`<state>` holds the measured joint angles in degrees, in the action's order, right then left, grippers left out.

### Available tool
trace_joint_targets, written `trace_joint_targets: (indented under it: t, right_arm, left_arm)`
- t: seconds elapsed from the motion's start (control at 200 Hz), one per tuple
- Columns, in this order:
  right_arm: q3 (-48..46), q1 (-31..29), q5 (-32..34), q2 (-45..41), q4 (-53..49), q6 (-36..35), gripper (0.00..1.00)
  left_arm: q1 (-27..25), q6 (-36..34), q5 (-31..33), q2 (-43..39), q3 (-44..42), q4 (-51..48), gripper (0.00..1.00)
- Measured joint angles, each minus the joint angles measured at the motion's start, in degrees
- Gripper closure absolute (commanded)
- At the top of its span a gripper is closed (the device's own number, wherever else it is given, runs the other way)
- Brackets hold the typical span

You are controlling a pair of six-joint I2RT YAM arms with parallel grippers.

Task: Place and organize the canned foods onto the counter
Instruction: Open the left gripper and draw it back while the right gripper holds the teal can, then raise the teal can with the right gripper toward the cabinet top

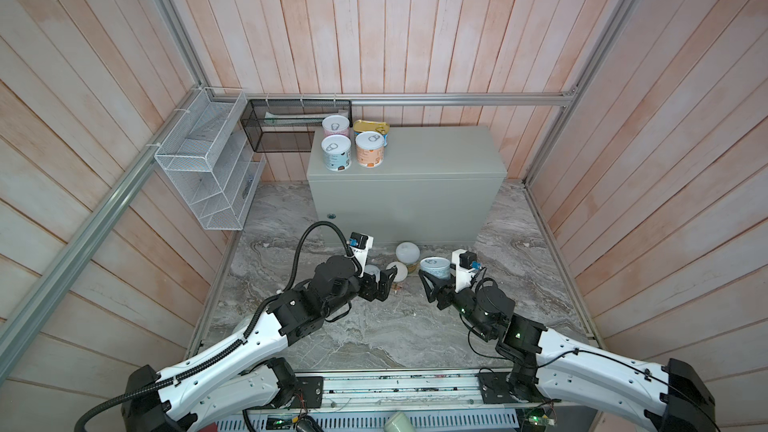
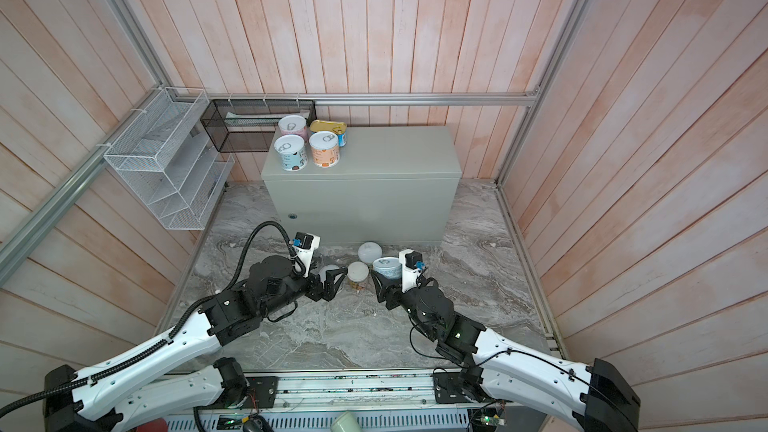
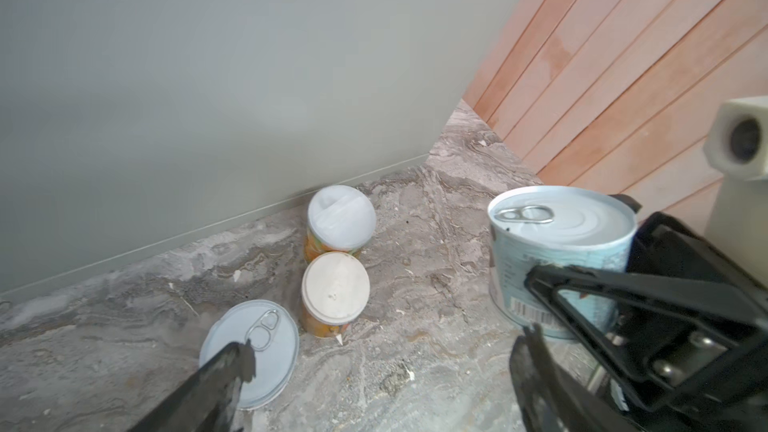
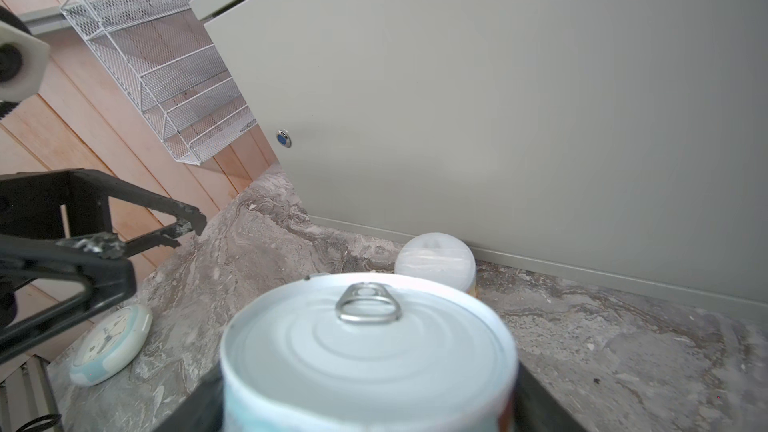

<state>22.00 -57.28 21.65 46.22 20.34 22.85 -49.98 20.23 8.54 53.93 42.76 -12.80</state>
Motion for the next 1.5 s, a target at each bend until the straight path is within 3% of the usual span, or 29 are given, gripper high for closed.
trace_joint_targets:
  t: [0.275,0.53,0.7,0.985,1.165,1.5]
  right_arm:
    - [6.38,0.11,0.96,-4.87,-8.59,0.15,0.37]
    - [19.52,0.11,0.24,-3.43,-14.19,-1.46,0.37]
    - [28.00,0.22,-0.76,2.93,-17.00,-4.26,0.36]
    - [44.89,1.51,-3.63,16.63,-19.26,-10.95,0.35]
    - [54.23,5.99,-7.63,23.65,-17.92,-15.47,0.35]
    - [67.14,13.49,-8.22,38.03,-10.97,-23.58,0.34]
  left_arm:
    - [0.00,-2.67,4.42,-7.76,-14.03,8.68,0.00]
    - [0.00,-6.58,5.75,-3.54,-19.91,19.96,0.00]
    - [-0.02,-8.66,7.21,1.84,-21.22,25.62,0.00]
    - [-0.28,-6.43,7.34,-0.50,-25.44,31.69,0.00]
    - [-0.33,-5.84,6.08,-0.90,-25.97,32.76,0.00]
    - [-0.33,-5.84,5.18,-0.50,-26.93,33.68,0.00]
